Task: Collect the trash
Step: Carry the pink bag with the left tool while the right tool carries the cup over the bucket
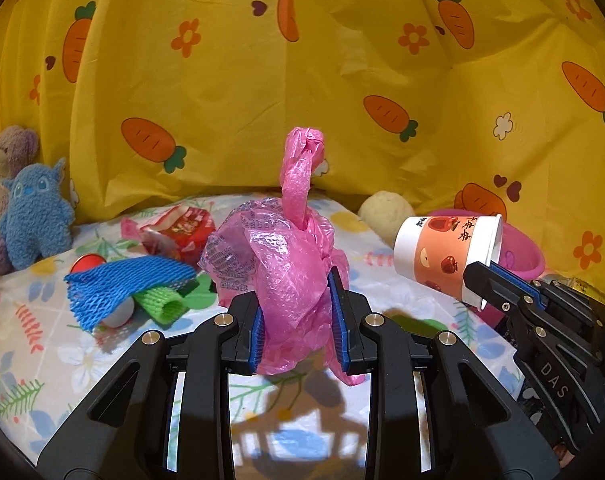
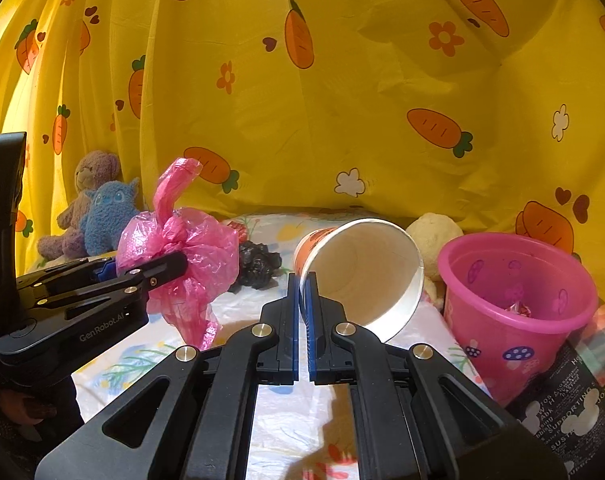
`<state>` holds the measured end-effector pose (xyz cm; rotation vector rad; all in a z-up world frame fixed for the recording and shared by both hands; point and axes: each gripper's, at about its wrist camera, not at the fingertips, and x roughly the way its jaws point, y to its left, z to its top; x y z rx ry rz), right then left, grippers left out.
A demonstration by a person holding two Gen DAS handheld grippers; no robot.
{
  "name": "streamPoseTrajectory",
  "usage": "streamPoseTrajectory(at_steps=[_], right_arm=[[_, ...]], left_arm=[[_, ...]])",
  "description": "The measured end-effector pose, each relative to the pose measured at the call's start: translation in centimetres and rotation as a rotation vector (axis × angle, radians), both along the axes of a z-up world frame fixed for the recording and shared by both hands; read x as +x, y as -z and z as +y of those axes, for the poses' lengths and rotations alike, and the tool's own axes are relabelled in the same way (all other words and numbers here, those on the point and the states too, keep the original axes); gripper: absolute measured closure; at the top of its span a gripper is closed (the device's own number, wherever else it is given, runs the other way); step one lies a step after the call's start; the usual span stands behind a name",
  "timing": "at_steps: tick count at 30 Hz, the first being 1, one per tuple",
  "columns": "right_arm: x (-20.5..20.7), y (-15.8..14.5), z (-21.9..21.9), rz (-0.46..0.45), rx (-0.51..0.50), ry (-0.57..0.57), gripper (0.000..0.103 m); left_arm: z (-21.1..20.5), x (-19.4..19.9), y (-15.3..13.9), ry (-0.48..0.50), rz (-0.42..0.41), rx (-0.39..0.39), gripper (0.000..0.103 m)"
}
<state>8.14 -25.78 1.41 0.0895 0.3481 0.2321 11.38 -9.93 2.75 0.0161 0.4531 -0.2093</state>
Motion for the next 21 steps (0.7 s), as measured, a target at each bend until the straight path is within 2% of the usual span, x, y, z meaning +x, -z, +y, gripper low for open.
streamPoseTrajectory(at_steps=[11, 21], right_arm=[[0.0, -1.1, -6.3, -0.038, -0.01, 0.154, 0.099], [1.6, -1.1, -12.3, -0.027, -0.002, 0.302, 0.099]], left_arm=[[-7.7, 1.8, -2.2, 0.146, -0.057, 0.011, 0.076], [-14.8, 4.9, -2.5, 0.311, -0.076, -0.028, 0.076]])
